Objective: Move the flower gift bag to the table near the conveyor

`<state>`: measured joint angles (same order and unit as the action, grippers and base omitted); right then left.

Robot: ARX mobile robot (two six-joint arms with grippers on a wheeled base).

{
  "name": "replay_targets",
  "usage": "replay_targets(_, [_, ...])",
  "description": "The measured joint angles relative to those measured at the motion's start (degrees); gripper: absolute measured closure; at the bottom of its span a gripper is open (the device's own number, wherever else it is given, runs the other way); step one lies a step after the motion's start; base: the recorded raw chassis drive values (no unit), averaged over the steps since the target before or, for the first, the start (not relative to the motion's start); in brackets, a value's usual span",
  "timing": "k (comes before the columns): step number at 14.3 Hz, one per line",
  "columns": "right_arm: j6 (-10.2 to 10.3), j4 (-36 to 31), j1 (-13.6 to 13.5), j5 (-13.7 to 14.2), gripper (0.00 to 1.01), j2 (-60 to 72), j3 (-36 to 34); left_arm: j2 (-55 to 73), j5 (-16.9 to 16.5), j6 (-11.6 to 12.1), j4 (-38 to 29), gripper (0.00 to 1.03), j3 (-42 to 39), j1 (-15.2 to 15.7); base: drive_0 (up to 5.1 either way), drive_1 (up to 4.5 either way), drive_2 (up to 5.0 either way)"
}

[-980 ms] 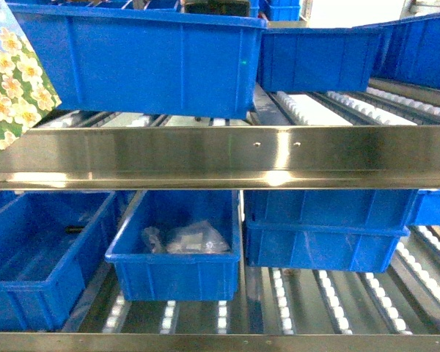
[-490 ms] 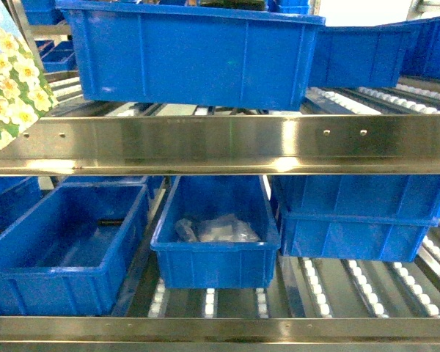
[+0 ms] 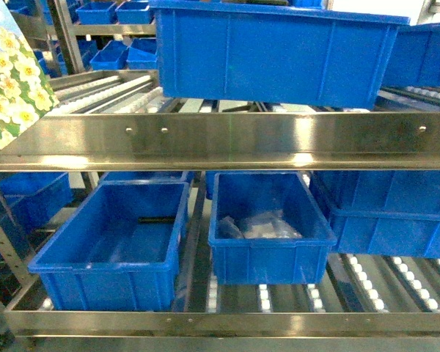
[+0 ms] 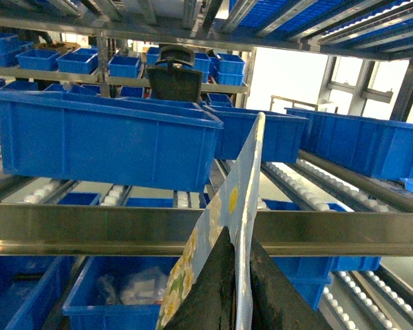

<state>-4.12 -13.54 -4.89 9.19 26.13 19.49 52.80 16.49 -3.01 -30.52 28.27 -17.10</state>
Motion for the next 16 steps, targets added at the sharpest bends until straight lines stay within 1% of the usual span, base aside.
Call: replay_targets(16, [0.0,0.02,0.0,0.0,0.98,0.07,0.0,0.09,0.0,0.0,-0.04,1.01,0.0,0.02,-5.0,2.44,2.4])
